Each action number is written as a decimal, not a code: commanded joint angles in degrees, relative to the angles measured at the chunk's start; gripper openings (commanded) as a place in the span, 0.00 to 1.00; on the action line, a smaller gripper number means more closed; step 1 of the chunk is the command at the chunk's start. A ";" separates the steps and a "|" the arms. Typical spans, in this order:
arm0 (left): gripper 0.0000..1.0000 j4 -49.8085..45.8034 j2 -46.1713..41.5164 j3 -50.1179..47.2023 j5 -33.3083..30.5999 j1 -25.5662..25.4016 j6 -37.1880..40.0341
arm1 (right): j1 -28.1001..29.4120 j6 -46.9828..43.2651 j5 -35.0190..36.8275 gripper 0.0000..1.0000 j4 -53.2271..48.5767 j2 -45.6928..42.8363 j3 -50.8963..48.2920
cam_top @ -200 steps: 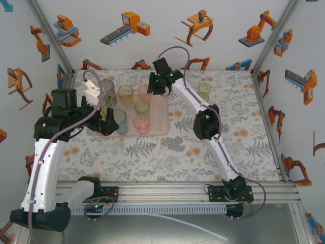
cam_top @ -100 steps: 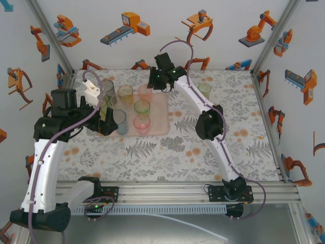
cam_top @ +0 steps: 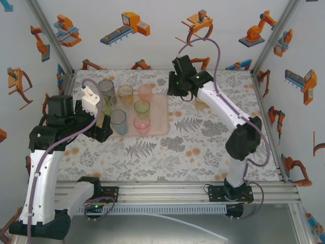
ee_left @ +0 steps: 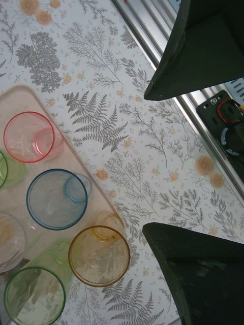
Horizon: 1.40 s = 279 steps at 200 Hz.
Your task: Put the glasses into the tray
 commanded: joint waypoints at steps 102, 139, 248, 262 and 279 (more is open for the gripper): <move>0.97 -5.81 -3.15 -1.32 -5.43 0.25 -0.46 | 0.80 10.14 4.52 0.41 8.65 -32.30 -44.74; 0.97 -5.78 -3.85 -0.85 -5.72 1.06 -0.78 | 0.80 11.42 5.80 0.41 7.21 -34.44 -47.79; 0.97 -5.33 6.42 8.77 -2.43 2.16 -3.47 | 0.47 6.69 21.93 0.45 -5.27 -39.62 -35.56; 0.97 -4.45 7.31 9.10 -2.61 2.16 -3.18 | -0.89 6.09 20.28 0.45 -5.31 -40.36 -35.51; 0.97 -4.17 9.26 10.91 -3.16 2.25 -4.38 | -3.54 7.15 15.43 0.45 -5.35 -39.88 -35.65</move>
